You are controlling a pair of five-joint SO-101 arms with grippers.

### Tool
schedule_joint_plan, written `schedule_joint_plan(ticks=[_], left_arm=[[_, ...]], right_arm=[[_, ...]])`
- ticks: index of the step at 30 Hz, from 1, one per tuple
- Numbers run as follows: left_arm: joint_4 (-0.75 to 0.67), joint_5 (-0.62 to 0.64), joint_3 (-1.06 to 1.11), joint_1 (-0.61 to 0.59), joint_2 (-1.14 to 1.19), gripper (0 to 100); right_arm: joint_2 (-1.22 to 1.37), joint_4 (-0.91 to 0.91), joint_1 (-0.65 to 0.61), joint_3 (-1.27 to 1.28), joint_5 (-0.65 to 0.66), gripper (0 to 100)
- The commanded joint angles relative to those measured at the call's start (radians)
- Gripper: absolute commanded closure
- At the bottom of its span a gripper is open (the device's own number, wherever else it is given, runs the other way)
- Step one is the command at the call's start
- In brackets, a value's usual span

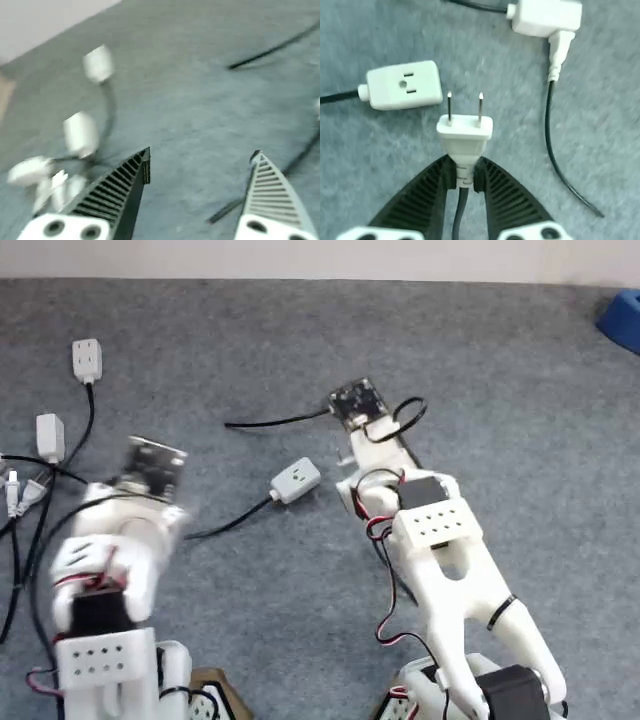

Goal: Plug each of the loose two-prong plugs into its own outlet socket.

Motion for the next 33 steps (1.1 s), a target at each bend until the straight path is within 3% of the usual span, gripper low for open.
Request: schedule_joint_plan(ticks=[1,6,12,18,26,33], left_arm=[[-0.140,0.020,0.045,0.143,0.127,69],[-0.132,0.089,-0.226,0.157,0.558,69],[0.109,0.086,-0.688,0.251,1.095,69],[0.187,0.087,-1.000,0.398,1.371,69],[0.192,0.081,-1.434,0.369,1.791,70],[0.356,0.032,-1.670,0.326,1.952,70]], right_arm=[[-0.045,0.157,0.081,-0.018,0.006,99.1],[-0.194,0.285,0.263,-0.041,-0.066,99.1],[-0.363,0.282,0.242,0.101,-0.068,99.2],[-0.363,0.274,0.243,0.156,-0.069,99.2],[-0.372,0.274,0.242,0.202,-0.043,99.2],[-0.369,0.271,0.240,0.197,-0.040,99.2]])
